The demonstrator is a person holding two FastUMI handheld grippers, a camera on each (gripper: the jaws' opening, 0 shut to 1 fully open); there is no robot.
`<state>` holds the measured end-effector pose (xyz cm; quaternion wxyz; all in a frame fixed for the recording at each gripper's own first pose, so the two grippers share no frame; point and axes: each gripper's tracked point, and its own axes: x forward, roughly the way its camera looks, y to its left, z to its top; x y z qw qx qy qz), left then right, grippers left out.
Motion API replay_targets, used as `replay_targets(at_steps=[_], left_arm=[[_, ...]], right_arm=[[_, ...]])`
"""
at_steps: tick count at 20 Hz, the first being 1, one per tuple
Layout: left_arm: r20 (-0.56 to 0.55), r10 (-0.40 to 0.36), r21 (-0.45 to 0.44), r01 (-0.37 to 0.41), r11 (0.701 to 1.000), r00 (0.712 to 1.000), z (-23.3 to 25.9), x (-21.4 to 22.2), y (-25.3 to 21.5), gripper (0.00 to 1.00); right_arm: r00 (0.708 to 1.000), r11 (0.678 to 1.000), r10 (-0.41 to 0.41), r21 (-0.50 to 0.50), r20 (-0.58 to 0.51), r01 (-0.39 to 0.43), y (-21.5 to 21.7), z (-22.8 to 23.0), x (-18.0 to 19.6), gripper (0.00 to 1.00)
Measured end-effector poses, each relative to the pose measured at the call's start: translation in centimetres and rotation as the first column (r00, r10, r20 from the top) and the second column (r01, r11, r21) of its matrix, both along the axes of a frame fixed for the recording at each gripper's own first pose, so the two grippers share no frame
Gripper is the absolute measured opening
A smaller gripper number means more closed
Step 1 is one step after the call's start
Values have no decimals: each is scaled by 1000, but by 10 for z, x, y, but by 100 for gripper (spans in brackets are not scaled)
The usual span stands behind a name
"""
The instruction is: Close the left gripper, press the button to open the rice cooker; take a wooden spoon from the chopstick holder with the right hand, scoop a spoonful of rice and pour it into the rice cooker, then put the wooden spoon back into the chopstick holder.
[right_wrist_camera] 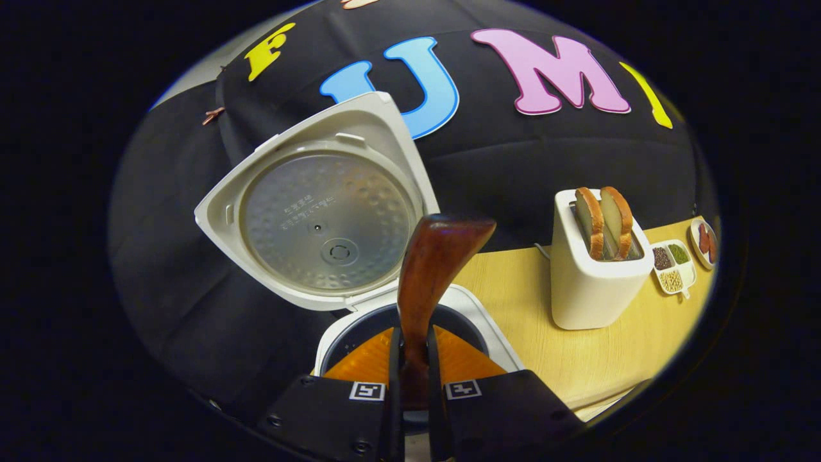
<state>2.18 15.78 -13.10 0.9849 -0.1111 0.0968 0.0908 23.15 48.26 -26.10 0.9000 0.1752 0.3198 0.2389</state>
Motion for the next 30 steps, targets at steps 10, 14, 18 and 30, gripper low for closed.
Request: replay_targets(at_steps=[10,14,18,30], left_arm=[[4,12,1,-12,1000,1000,-3,-3,4,95],[9,12,4,-12,1000,1000,-4,-3,6,95],[7,11,3,-11,1000,1000,-4,-3,6,95],[7,-2,13,2,1000,1000,-3,-2,7,95]], right_arm=[[961,965,189,-217,204,-144,14,12,-1,19],[912,927,295,-318,287,-199,18,17,-4,19],[815,873,433,-406,384,-271,27,31,-18,19],[475,681,712,-674,517,-286,47,61,-67,19]])
